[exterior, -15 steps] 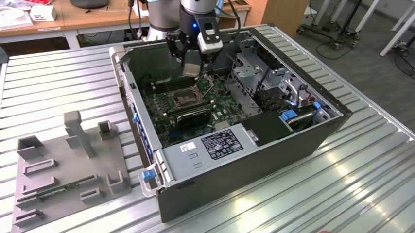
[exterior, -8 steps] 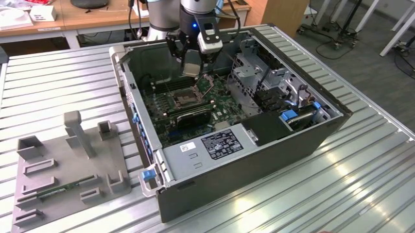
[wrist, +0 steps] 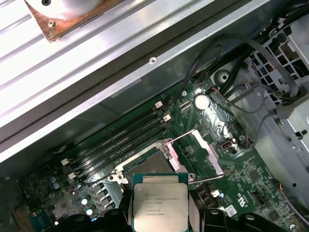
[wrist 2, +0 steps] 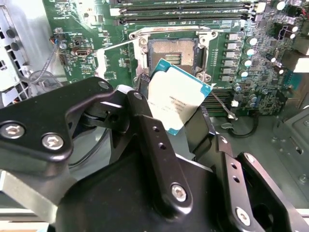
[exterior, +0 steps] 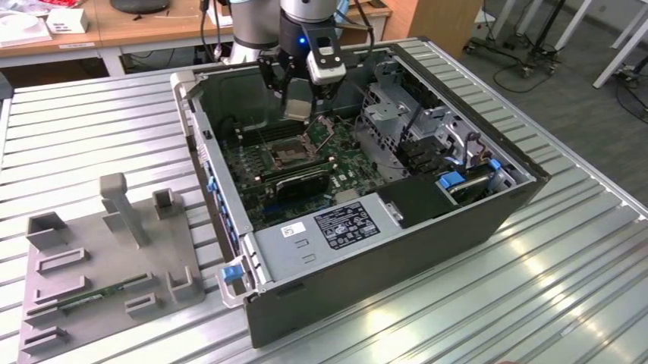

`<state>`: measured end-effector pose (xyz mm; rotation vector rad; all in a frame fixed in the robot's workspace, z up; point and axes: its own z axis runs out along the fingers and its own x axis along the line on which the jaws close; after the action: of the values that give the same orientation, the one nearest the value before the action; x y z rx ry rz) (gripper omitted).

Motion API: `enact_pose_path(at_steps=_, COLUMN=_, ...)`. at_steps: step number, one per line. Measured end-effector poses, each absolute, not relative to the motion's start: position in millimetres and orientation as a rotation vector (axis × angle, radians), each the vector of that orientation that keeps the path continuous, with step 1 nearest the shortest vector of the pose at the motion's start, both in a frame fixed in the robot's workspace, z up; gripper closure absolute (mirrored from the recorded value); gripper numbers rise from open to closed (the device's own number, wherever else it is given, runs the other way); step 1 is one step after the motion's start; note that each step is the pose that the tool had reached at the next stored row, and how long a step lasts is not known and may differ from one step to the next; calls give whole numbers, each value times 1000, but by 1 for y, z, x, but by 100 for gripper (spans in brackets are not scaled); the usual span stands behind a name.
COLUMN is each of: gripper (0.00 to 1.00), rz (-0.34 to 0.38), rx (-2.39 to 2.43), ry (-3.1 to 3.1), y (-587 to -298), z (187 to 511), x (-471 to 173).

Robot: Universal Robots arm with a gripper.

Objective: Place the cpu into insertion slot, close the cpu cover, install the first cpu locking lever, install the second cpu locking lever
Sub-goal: 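Place the cpu into insertion slot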

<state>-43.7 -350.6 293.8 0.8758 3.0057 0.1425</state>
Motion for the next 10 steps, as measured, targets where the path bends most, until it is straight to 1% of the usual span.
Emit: enact_pose_path(at_steps=10, gripper=46, rz=140, rx=1080, ry=2932, y=-351, z=287, x=-46)
